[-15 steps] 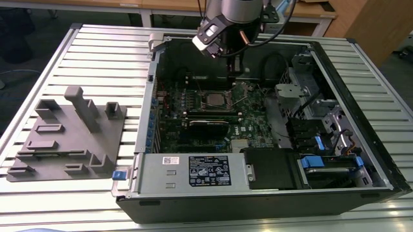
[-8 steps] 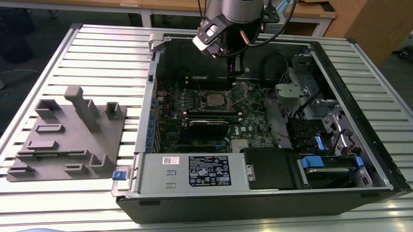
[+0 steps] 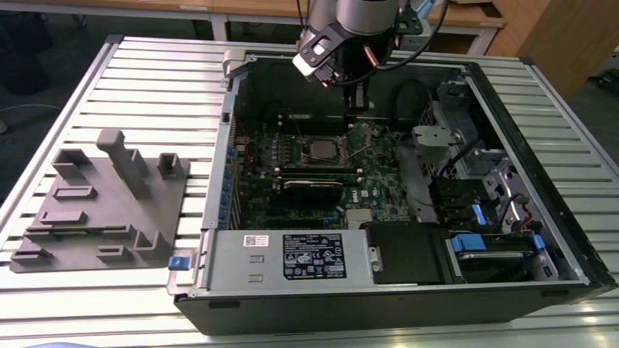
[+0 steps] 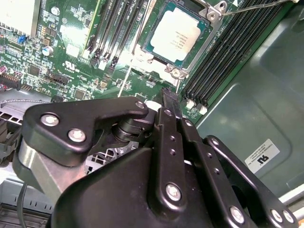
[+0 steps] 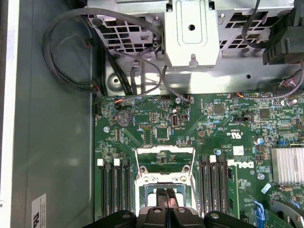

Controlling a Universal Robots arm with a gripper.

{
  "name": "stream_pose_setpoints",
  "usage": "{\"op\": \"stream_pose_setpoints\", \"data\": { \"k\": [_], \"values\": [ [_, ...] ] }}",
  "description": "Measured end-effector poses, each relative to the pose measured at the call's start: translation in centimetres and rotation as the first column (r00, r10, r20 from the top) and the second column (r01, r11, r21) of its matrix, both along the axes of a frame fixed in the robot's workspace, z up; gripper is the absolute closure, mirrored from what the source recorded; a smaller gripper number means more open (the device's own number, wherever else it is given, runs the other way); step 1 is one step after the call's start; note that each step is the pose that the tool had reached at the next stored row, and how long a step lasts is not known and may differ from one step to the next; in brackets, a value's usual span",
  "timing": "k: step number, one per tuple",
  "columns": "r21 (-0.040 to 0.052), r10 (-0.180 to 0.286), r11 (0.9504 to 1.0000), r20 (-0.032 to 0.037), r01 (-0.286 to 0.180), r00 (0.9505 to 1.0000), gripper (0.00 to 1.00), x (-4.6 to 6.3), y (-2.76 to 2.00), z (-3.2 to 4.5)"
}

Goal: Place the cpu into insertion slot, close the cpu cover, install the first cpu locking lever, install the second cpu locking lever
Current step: 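Close the cpu cover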

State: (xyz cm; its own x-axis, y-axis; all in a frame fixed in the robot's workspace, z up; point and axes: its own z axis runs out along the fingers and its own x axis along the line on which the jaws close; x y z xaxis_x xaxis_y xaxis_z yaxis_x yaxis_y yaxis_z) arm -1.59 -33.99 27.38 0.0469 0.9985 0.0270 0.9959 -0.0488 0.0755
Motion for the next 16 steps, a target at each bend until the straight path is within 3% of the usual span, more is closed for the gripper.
{"op": "stream_pose_setpoints", "data": {
  "k": [16],
  "values": [
    [-0.0001, 0.000, 1.0000, -0.0001, 0.000, 1.0000, 0.89, 0.62, 0.00, 0.07]
  ]
}}
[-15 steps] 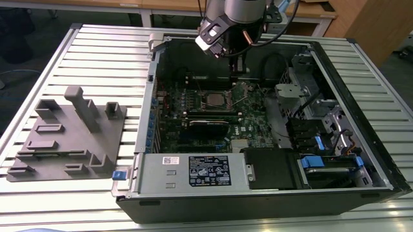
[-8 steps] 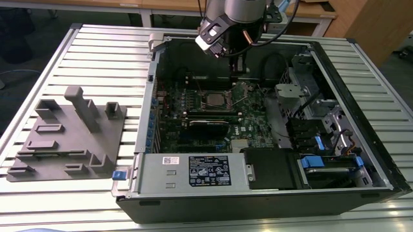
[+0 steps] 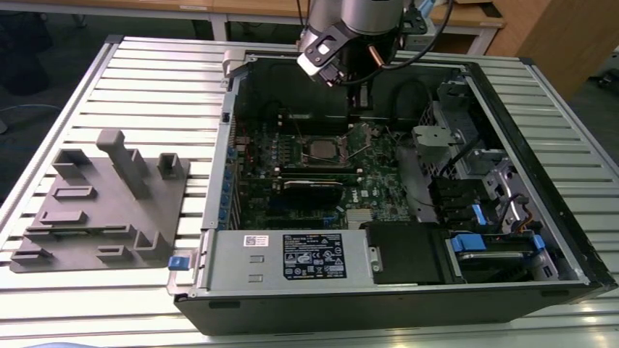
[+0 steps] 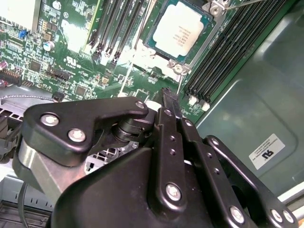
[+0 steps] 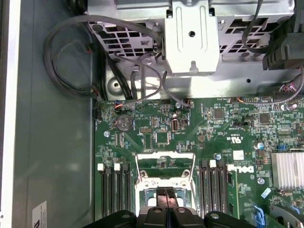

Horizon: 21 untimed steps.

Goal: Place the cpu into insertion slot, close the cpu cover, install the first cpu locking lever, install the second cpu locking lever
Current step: 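Close the cpu cover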

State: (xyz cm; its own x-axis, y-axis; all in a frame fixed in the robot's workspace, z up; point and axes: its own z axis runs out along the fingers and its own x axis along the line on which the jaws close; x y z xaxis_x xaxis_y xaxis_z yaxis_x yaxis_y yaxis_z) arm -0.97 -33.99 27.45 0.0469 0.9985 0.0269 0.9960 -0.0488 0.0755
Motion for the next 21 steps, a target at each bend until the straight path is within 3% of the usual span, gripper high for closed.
{"op": "stream_pose_setpoints", "data": {
  "k": [10, 21],
  "values": [
    [0.0000, 0.000, 1.0000, 0.0002, 0.000, 1.0000, 0.89, 0.2, 0.01, -0.79],
    [0.0000, 0.000, 1.0000, 0.0002, 0.000, 1.0000, 0.89, 3.0, 0.02, -0.83]
  ]
}}
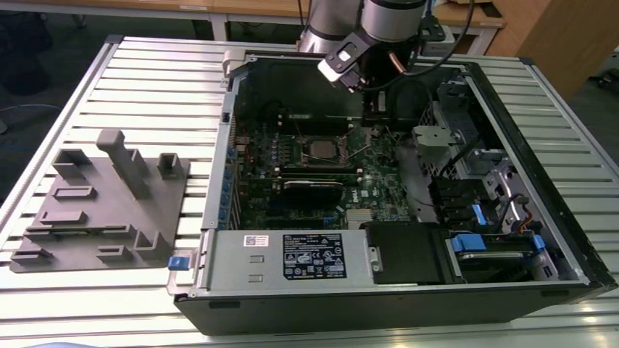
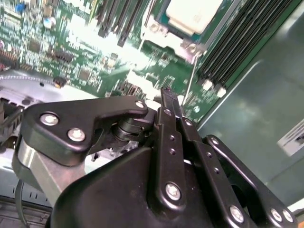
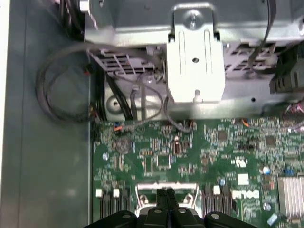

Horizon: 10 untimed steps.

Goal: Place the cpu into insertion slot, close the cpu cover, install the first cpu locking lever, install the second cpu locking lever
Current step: 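Close the cpu cover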

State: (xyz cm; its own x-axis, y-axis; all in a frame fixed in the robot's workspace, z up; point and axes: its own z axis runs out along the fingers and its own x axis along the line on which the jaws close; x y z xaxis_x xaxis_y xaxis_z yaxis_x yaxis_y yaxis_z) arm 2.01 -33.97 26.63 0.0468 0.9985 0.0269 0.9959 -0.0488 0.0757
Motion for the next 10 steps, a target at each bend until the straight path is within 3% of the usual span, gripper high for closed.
{"op": "stream_pose_setpoints", "data": {
  "k": [10],
  "values": [
    [-0.0015, 0.000, 1.0000, -0.0001, 0.000, 1.0000, 0.89, 2.3, 0.00, -0.11]
  ]
}}
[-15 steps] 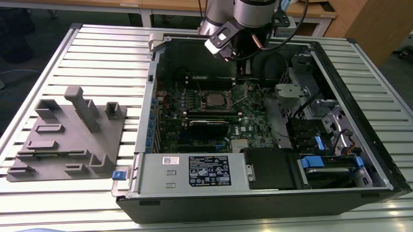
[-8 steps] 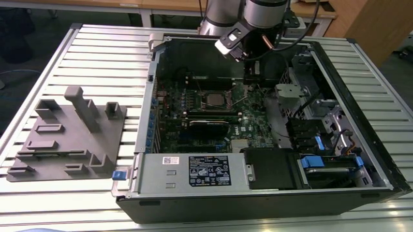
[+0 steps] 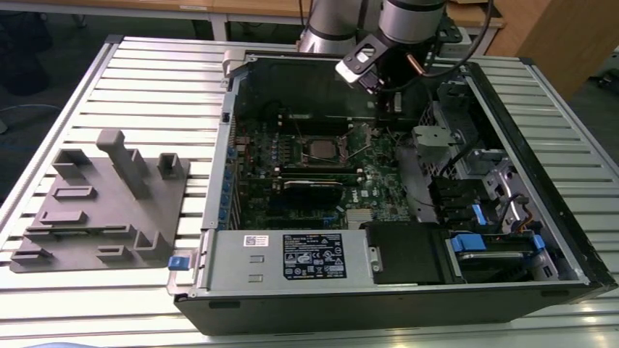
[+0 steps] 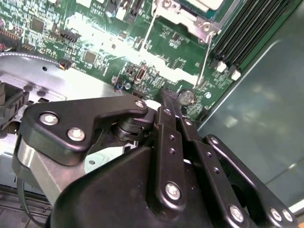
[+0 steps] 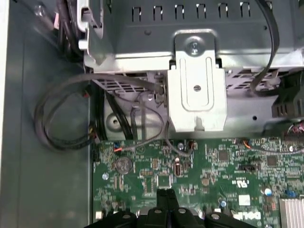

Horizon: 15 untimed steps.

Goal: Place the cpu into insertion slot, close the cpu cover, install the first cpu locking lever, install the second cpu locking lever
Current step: 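Close the cpu cover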

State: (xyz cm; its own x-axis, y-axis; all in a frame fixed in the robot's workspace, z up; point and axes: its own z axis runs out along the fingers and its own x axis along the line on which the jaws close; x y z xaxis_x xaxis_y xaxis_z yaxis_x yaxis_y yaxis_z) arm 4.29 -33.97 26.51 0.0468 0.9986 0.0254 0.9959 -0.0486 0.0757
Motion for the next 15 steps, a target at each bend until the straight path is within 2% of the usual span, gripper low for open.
{"op": "stream_pose_setpoints", "data": {
  "k": [6, 14, 15],
  "values": [
    [0.0000, 0.000, 1.0000, 0.0001, 0.000, 1.0000, 0.89, 0.43, 0.00, -0.98],
    [-0.0001, 0.000, 1.0000, -0.0001, 0.000, 1.0000, 0.89, 0.46, 0.00, -1.03],
    [0.0001, 0.000, 1.0000, -0.0043, 0.000, 1.0000, 0.89, 0.47, 0.00, -1.05]
  ]
}}
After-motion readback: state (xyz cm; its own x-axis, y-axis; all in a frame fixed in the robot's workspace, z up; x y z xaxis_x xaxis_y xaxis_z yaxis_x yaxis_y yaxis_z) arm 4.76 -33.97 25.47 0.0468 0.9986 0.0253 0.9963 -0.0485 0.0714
